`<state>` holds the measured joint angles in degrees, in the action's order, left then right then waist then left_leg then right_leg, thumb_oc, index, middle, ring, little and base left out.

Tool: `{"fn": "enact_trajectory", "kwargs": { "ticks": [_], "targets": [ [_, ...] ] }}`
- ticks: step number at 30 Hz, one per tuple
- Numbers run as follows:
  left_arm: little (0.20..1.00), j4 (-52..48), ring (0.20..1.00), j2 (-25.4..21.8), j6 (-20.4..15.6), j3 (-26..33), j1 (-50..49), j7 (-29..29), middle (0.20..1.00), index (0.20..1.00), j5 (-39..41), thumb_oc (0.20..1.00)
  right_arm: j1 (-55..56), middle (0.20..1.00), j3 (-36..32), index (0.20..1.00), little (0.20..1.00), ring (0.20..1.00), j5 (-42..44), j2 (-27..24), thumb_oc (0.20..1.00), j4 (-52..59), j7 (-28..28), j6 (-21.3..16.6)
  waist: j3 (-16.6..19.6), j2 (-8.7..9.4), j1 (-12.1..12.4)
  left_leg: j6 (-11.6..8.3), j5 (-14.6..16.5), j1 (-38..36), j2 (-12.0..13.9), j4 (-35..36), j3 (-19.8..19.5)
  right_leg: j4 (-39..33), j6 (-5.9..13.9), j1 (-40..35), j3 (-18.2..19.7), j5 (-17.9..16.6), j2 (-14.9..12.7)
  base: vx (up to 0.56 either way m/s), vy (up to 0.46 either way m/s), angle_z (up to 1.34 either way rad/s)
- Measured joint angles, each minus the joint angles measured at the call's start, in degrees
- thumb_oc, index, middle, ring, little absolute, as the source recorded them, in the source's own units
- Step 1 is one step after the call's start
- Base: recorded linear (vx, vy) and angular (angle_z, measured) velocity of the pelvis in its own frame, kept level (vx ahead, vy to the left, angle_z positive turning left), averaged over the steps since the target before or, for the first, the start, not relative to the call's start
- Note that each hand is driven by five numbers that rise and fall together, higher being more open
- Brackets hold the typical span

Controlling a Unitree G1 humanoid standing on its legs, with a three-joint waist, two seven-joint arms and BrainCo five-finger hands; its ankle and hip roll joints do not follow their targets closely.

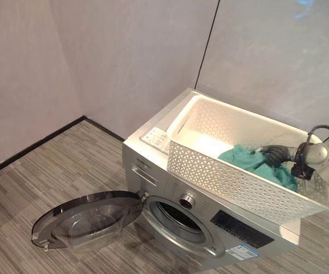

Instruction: Grab the laundry basket,head to the washer,open it,put in the laundry and shut it.

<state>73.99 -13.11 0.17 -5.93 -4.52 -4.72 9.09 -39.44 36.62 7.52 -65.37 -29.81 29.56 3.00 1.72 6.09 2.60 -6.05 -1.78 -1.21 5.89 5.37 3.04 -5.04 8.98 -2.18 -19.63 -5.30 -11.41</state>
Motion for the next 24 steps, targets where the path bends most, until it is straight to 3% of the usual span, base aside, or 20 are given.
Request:
{"fn": "enact_trajectory", "kwargs": {
  "ticks": [4,9,19,24],
  "targets": [
    [1.0,0.9,1.0,-0.1,0.0,-0.1,0.3,0.7,1.0,1.0,0.1,1.0,-1.1,0.2,-7.4,0.2,0.2,0.2,4.5,3.1,0.2,-5.6,-6.9,0.5,0.1,-0.32,-0.1,0.01,0.0,-0.4,0.0,0.0,0.2,0.0,-0.08,-0.2,0.1,-0.1,0.0,0.01,0.003,-0.02],
    [1.0,1.7,1.0,0.0,0.1,-0.6,0.6,2.2,1.0,1.0,0.1,1.0,-1.7,0.2,-13.6,0.2,0.2,0.2,10.1,4.7,0.2,-4.4,-14.1,0.6,-0.1,-0.75,-0.3,0.02,0.0,-0.8,0.0,0.0,0.2,-0.3,-0.12,-0.7,0.2,0.0,0.0,0.0,0.001,-0.01],
    [1.0,1.3,1.0,0.5,0.1,-1.0,0.5,4.8,1.0,1.0,0.0,1.0,2.5,0.2,-27.7,0.2,0.2,0.2,14.8,11.8,0.2,12.4,-28.2,-2.8,-0.1,-1.25,-0.3,0.02,0.0,-1.0,0.0,0.0,0.2,0.0,-0.22,-0.9,0.2,-0.1,0.0,0.0,0.0,0.0],
    [1.0,1.4,1.0,0.6,0.1,-1.0,0.3,6.4,1.0,1.0,-0.6,1.0,5.2,0.2,-30.0,0.2,0.2,0.2,13.0,12.7,0.2,17.0,-32.3,-3.2,-0.1,-1.31,-0.3,0.02,0.0,-1.2,-0.1,0.0,0.2,0.0,-0.22,-1.0,0.2,-0.1,-0.1,0.0,0.006,-0.01]
  ]
}}
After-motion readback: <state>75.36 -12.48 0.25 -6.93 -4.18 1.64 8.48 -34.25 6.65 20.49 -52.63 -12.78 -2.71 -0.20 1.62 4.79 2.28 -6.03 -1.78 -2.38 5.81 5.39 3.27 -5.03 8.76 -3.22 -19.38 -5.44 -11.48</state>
